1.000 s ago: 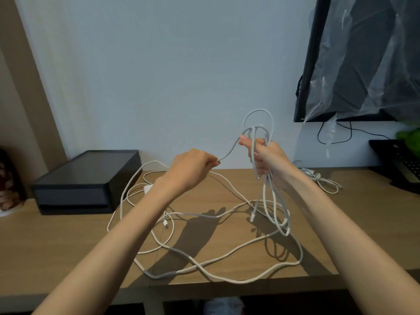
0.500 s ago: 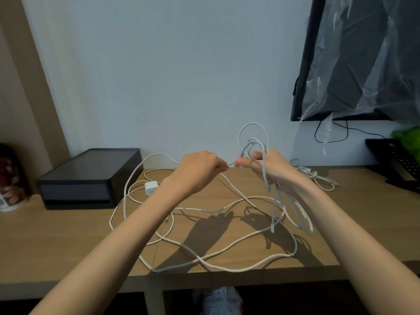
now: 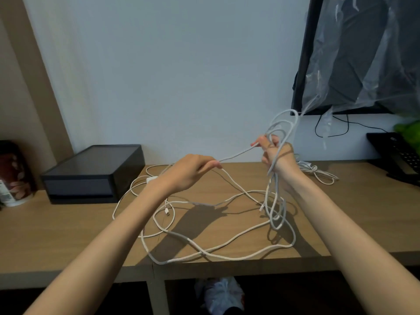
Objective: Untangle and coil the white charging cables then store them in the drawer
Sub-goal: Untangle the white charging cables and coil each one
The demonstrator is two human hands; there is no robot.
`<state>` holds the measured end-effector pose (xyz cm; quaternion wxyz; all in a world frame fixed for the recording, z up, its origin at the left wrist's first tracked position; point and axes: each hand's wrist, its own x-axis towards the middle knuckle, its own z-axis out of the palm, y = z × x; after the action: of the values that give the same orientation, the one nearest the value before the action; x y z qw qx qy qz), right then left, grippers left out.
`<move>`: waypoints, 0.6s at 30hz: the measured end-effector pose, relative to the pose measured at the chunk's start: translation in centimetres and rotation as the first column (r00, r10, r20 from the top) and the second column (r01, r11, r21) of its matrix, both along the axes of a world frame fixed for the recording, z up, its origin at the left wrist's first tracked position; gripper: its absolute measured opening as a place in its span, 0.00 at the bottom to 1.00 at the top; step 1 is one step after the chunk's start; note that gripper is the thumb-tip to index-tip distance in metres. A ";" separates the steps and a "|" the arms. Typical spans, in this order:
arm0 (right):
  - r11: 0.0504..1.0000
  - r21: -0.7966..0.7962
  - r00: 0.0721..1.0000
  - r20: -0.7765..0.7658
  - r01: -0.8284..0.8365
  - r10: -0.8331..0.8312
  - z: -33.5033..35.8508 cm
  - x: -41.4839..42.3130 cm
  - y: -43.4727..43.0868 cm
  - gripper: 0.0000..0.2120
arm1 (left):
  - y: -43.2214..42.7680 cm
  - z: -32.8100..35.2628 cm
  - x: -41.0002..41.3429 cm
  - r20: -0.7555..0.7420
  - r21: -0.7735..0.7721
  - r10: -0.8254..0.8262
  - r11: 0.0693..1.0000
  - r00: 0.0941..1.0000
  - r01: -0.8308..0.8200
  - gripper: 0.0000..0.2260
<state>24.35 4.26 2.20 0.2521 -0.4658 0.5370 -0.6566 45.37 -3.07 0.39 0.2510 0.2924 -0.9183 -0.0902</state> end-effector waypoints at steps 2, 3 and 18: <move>0.999 -0.050 0.980 0.200 0.013 -0.003 -0.1 -1.0 -0.3 0.13 | -1.0 -1.5 2.1 0.025 0.019 0.067 0.997 0.997 -0.068 0.18; 0.996 -0.072 0.956 0.294 0.046 -0.023 -0.2 -1.5 -0.4 0.13 | -1.6 -2.3 3.2 0.013 0.037 0.113 0.993 0.994 -0.113 0.17; 0.992 0.040 0.981 -0.148 -0.118 0.123 -0.5 0.1 0.0 0.09 | 1.0 1.1 1.0 -0.424 0.354 0.197 0.934 0.884 -0.039 0.15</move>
<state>24.44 4.22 1.75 0.2574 -0.5416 0.5355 -0.5947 46.33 -2.04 1.48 0.4096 0.3578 -0.7856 -0.2950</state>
